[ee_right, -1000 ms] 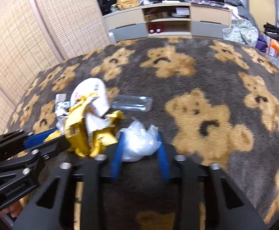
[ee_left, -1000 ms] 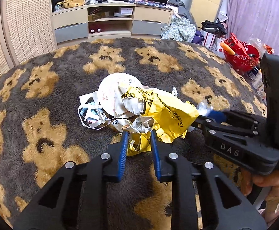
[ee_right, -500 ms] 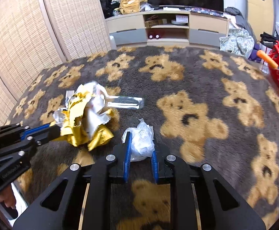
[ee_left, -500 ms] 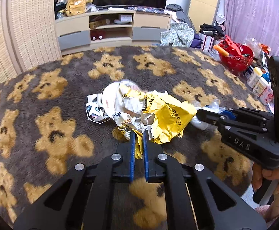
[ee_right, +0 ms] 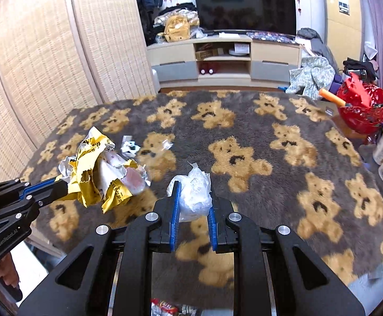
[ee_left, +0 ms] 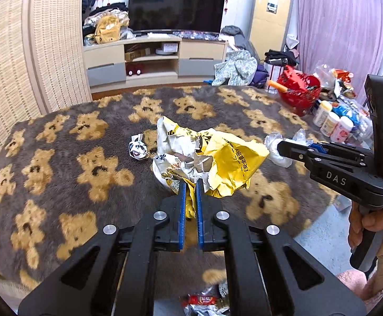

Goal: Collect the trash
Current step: 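Carry the yellow wrapper and white bag down over the metal bin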

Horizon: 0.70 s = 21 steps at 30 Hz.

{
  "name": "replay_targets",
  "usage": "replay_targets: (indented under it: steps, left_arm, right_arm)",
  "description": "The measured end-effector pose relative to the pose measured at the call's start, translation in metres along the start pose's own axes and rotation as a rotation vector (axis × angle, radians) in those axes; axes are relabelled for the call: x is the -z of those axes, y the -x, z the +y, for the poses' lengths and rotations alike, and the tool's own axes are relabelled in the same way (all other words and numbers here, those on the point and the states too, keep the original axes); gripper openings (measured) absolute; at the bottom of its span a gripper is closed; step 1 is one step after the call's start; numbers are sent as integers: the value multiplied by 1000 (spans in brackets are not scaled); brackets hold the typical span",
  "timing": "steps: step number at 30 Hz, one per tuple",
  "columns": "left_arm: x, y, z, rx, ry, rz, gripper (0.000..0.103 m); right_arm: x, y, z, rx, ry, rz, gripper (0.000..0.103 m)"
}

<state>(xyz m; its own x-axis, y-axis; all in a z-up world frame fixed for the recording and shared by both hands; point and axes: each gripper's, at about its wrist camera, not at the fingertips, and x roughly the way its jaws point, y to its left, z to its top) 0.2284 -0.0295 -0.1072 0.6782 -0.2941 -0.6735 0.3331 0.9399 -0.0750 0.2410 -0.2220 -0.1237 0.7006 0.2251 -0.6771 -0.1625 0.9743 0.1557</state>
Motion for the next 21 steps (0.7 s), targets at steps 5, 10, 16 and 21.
replay_targets:
  steps: [5,10,16,21]
  left_arm:
    - [17,37,-11,1,-6,-26,6]
    - [37,62,-19,-1,-7,-26,6]
    - [63,61,-21,-3,18,15,6]
    - [82,46,-20,-1,32,69,6]
  right_arm:
    - [14,34,10,-8,4,-23,20]
    - [35,59,21,-24,0,-29,20]
    - [63,72,30,-43,-7,-14,20]
    - [78,73,31,-48,-12,1,20]
